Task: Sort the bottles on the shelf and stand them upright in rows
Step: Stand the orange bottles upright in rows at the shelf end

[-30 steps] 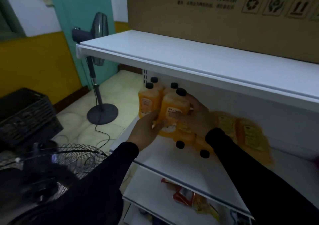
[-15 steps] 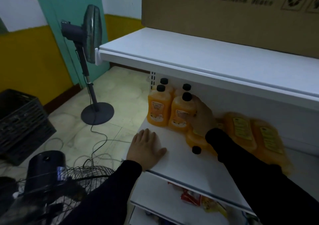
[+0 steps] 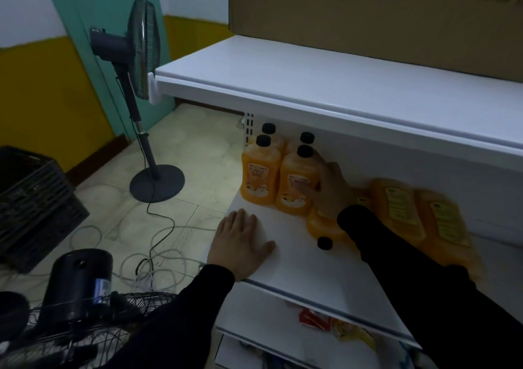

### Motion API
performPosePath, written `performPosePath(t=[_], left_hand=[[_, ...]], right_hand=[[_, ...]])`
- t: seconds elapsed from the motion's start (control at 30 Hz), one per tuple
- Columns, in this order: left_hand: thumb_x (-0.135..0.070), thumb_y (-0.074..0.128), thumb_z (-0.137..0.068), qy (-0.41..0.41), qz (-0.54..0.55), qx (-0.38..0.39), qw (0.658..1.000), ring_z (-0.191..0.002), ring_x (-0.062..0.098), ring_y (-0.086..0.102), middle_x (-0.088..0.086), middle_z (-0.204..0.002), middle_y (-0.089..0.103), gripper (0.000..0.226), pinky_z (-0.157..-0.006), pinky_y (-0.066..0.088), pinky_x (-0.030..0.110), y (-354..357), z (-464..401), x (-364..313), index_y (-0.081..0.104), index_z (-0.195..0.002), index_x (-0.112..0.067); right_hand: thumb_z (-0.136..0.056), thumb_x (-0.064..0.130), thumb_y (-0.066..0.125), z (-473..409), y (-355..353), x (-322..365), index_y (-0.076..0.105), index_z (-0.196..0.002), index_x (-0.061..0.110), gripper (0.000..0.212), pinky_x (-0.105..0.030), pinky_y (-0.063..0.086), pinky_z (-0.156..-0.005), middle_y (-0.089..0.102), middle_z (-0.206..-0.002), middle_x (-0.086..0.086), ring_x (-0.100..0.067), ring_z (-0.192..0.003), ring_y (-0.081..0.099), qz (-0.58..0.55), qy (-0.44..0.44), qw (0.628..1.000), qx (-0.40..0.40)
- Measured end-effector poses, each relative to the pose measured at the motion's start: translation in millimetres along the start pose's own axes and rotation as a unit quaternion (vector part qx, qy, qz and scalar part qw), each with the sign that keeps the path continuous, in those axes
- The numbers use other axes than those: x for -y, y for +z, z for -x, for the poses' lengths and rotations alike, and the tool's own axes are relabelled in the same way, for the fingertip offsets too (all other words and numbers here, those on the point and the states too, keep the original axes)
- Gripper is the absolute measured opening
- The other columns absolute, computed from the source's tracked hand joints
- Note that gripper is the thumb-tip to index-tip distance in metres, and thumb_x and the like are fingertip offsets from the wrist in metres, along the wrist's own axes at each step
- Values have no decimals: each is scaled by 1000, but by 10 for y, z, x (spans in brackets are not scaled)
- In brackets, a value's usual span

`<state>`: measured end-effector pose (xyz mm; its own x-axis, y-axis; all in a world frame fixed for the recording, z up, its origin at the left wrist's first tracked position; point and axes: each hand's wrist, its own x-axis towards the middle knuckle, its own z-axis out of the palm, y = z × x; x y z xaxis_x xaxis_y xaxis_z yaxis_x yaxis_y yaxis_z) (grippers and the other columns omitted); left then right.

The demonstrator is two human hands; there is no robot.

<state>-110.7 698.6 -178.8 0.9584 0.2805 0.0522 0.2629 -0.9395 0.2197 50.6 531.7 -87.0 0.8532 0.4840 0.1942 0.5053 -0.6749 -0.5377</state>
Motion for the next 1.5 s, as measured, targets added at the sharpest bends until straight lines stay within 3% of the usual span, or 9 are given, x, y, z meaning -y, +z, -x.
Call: performPosePath(t=[0.2,0.3,0.4,0.6,0.73,0.93,1.1,1.17,1.5], left_hand=[[-84,5,-74,-8,3,1,1000,-148,26,9,11,-161,13,102,-119,3,38,-8,-12,-4,19,-152,-20],[-83,7,-75,-10,5,2,1000,-148,27,9,12,-161,14,101,-120,4,39,-13,-3,-18,20,-152,-19],[-78,20,-84,1,10,8,1000,-148,27,11,13,-160,16,92,-120,5,38,-33,9,-34,22,-152,-16],[-70,35,-88,88,47,14,995,-145,24,19,8,-157,27,81,-119,10,34,-41,23,-292,31,-150,-17],[-73,27,-86,98,23,19,995,-145,27,17,10,-158,24,83,-119,8,37,48,37,-466,30,-150,-20],[-74,23,-87,92,9,18,996,-147,26,12,9,-160,18,82,-119,3,37,87,36,-458,24,-152,-24],[-76,17,-87,91,2,34,995,-149,22,3,6,-162,7,82,-118,-4,35,95,39,-460,14,-154,-27],[-76,16,-87,90,5,32,995,-149,22,2,6,-162,7,83,-118,-4,34,96,36,-462,13,-154,-27],[-79,12,-82,82,13,10,996,-148,21,9,5,-161,14,87,-119,0,35,121,27,-471,21,-152,-29]], right_hand=[[-75,60,68,304,-49,-297,16,-151,31,97,-41,40,-98,36,-141,-12,-31,-123,46,20,30,999,18],[-63,76,64,619,-12,-510,13,-152,32,112,-44,24,-112,11,-158,-5,-31,-143,18,118,25,985,123],[-73,73,60,731,-2,-611,5,-152,38,103,-46,16,-116,-6,-162,-4,-32,-148,0,218,-3,957,191],[-83,63,57,675,-346,-454,28,-149,28,81,-39,32,-109,30,-155,-5,-28,-138,34,235,-64,954,176],[-80,47,62,607,-756,-350,59,-114,34,36,-32,46,-77,66,-111,-1,-23,-96,64,111,-137,983,46],[-92,38,60,108,-793,-387,60,-122,18,35,-28,38,-92,60,-120,-7,-23,-112,53,13,-59,997,-42],[-77,33,79,-62,-819,-346,54,-128,23,58,-30,40,-99,51,-127,5,-14,-117,47,-40,-29,999,4],[-81,26,76,-80,-787,-371,51,-134,19,59,-37,39,-106,50,-135,-4,-23,-125,45,-27,-11,1000,9],[-87,22,69,20,-768,-457,54,-131,10,48,-45,45,-100,54,-130,-12,-27,-115,53,-29,-5,999,-12]])
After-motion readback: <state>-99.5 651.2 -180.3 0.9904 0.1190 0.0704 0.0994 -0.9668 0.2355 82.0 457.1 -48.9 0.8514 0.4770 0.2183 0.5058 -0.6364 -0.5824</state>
